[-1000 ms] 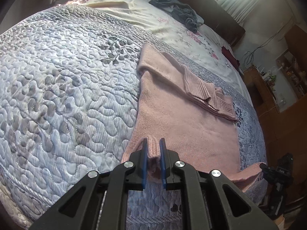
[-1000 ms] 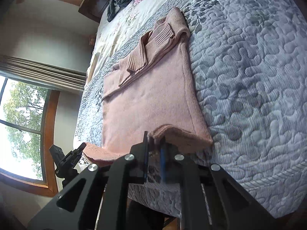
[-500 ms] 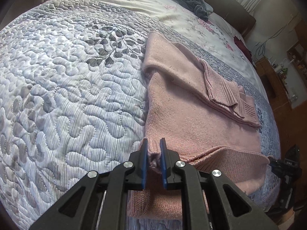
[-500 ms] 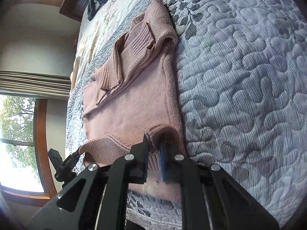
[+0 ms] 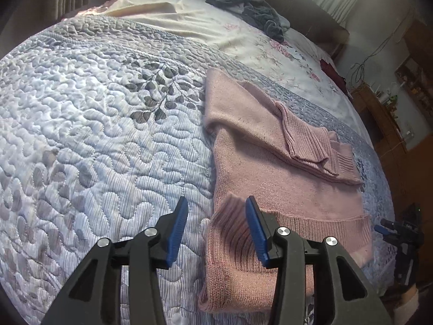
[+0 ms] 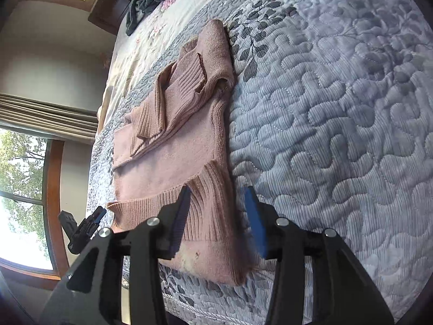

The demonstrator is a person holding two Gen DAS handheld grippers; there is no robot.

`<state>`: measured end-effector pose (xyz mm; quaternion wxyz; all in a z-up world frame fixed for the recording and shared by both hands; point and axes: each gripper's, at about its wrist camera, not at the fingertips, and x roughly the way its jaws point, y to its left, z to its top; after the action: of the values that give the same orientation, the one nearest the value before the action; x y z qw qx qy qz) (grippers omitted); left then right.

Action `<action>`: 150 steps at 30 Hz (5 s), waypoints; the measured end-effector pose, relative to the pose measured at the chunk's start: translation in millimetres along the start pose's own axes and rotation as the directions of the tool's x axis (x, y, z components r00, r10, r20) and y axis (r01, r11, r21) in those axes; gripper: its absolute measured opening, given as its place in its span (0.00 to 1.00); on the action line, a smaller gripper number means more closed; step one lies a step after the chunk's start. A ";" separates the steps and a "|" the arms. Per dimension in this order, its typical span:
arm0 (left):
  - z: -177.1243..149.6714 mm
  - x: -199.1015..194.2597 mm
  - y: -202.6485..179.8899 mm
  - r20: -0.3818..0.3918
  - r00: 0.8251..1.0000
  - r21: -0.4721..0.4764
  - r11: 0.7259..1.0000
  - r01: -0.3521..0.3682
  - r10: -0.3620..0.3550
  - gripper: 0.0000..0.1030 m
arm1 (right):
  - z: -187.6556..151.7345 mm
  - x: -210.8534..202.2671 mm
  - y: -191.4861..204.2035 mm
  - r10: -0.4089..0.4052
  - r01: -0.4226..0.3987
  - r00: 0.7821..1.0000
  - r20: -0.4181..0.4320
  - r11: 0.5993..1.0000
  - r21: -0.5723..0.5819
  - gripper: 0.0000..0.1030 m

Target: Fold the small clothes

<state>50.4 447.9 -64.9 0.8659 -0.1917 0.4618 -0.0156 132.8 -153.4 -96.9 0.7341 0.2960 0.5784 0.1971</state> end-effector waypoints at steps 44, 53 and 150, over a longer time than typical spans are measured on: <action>-30.3 62.8 -64.0 -0.085 0.987 0.315 0.943 -0.103 0.137 0.22 | -24.7 72.5 83.6 -0.425 0.378 0.904 0.039 0.756 -0.535 0.08; -34.7 37.5 -58.9 -0.038 0.995 0.266 0.960 -0.082 0.095 0.12 | -36.2 42.1 86.3 -0.339 0.320 0.939 0.061 0.796 -0.514 0.05; 66.0 138.5 -121.3 -0.025 0.992 0.273 0.955 -0.114 0.125 0.56 | 108.9 74.4 37.6 -0.181 0.167 0.981 -0.077 0.973 -0.156 0.52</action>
<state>201.1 328.3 -99.8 0.8734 -0.0428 0.4841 -0.0304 258.8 -100.8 -109.6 0.7415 0.1792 0.6186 0.1881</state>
